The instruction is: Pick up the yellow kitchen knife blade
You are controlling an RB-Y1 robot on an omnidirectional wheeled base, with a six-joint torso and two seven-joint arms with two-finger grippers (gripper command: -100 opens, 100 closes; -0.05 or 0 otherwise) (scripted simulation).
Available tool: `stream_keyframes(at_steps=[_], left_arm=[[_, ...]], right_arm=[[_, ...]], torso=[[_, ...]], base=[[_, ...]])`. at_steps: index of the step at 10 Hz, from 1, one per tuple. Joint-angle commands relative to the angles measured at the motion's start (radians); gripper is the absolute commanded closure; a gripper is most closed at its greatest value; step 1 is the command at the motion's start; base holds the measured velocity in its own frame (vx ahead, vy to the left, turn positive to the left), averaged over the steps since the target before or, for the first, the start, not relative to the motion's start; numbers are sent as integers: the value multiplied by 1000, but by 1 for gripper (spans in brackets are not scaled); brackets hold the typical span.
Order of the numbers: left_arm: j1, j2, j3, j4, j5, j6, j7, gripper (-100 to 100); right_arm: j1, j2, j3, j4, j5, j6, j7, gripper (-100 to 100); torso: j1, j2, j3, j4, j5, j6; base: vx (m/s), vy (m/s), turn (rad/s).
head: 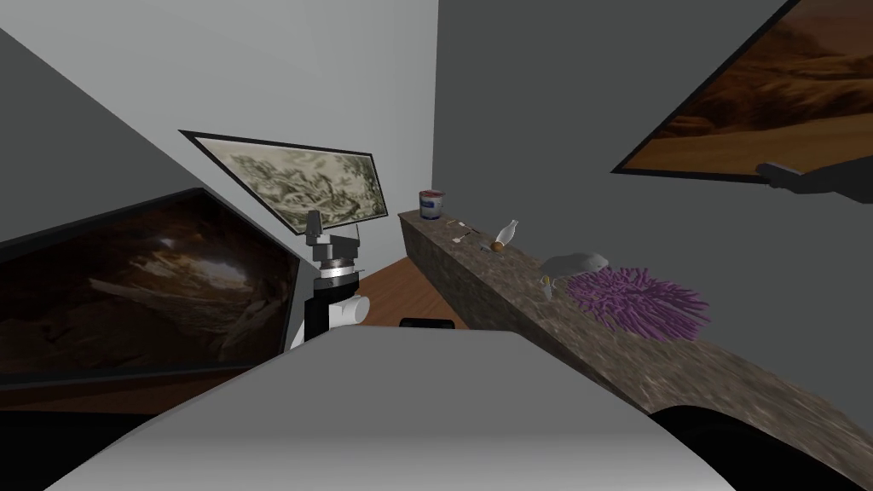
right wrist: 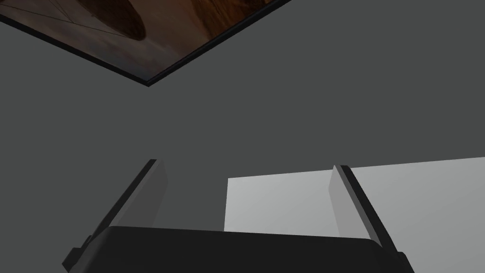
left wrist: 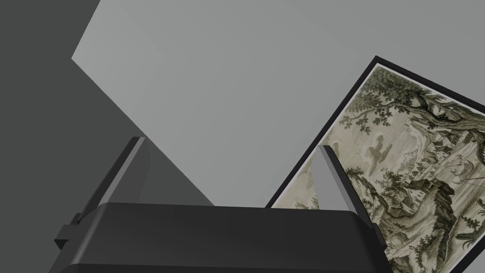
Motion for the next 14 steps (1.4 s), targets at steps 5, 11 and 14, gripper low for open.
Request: stream_keyframes(at_steps=[5,11,14], left_arm=[[0,0,0,0,0,0,0,0],[0,0,0,0,0,0,0,0],[0,0,0,0,0,0,0,0]], right_arm=[[45,-48,-60,26,-161,-24,22,-100],[45,-61,-60,26,-335,-24,22,-100],[90,-109,-110,52,-419,-49,48,-100]], torso=[[0,0,0,0,0,0],[0,0,0,0,0,0],[0,0,0,0,0,0]], base=[[0,-5,-39],[-1,-7,-10],[-3,-8,-58]])
